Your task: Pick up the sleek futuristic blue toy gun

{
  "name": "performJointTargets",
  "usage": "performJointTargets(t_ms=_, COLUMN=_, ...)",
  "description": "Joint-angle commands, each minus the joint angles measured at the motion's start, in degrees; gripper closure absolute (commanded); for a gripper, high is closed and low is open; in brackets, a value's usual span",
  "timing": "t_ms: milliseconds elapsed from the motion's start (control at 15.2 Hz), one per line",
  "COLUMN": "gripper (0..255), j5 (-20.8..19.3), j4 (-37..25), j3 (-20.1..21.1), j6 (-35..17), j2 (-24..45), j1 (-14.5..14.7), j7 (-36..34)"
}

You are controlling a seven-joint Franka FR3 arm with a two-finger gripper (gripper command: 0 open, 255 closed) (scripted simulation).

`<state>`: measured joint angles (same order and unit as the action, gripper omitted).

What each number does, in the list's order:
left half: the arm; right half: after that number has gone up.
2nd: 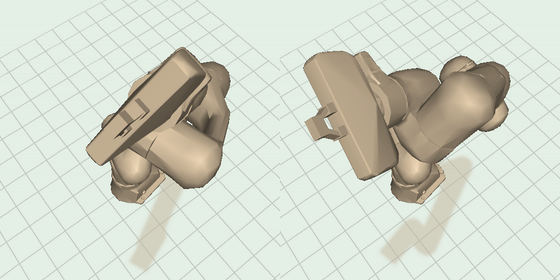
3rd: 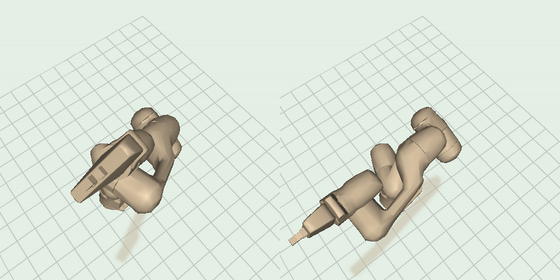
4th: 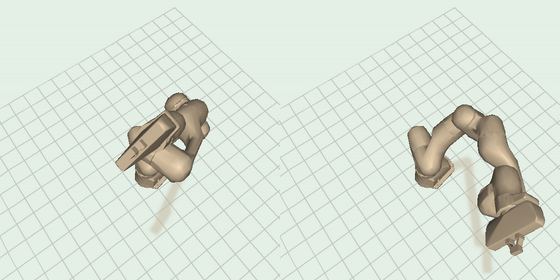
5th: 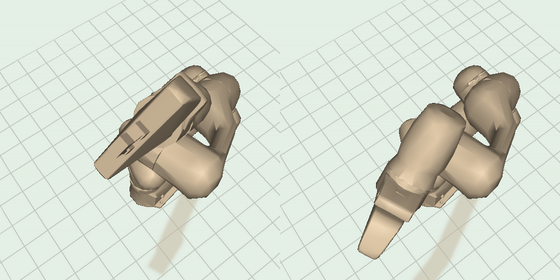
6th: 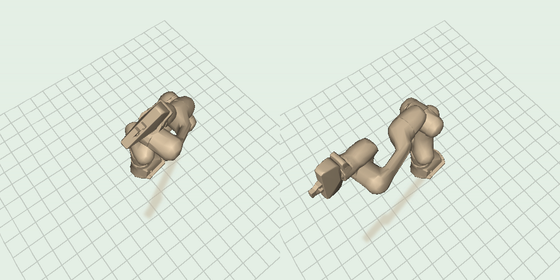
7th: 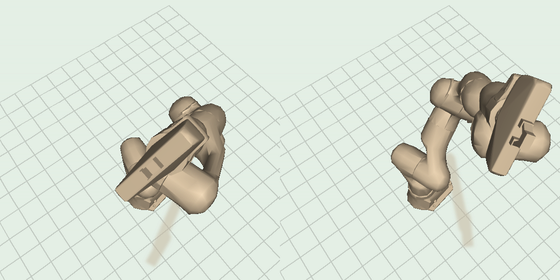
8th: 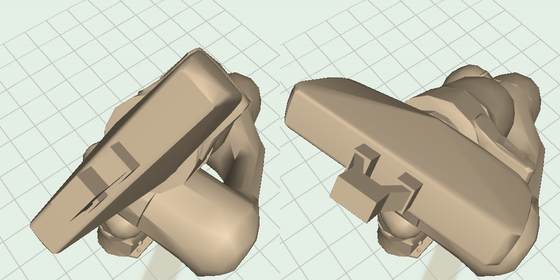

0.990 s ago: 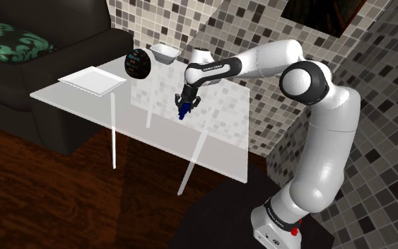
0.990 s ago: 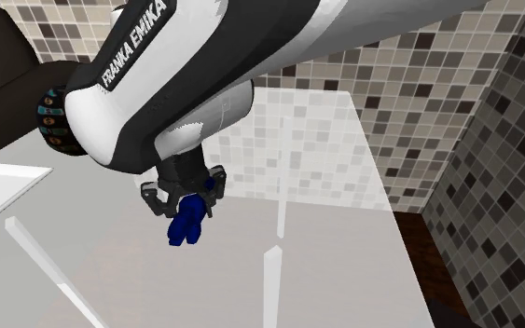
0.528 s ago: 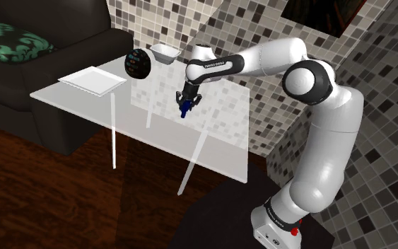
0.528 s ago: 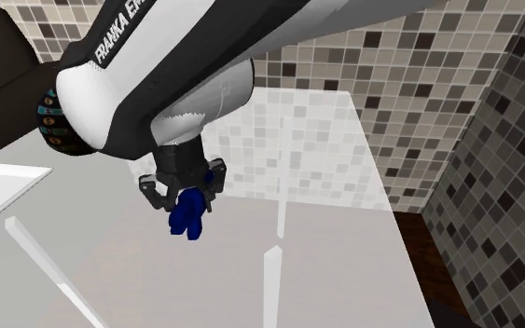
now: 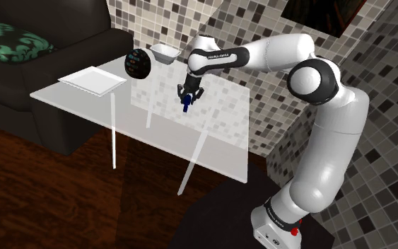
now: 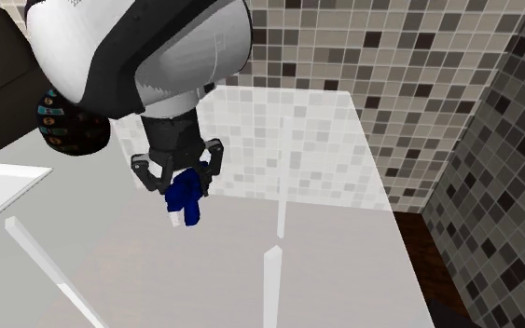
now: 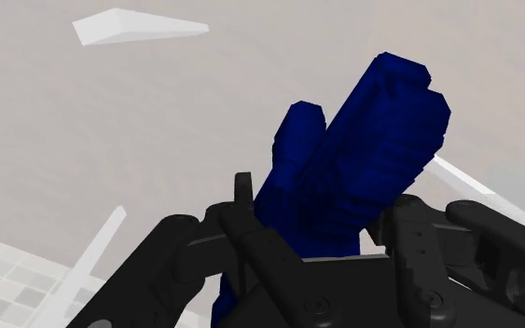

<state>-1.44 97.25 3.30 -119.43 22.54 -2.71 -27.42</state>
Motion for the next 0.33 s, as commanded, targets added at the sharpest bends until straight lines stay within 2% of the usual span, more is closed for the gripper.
performJointTargets(t_ms=0, gripper=255, j5=0.05, j4=-0.44, j3=0.05, j6=1.31, j2=-0.87, j1=0.03, j7=-0.04)
performJointTargets(t_ms=264, gripper=255, j5=0.09, j4=-1.29, j3=0.07, j6=2.74, j2=-1.45, j1=0.03, j7=-0.01)
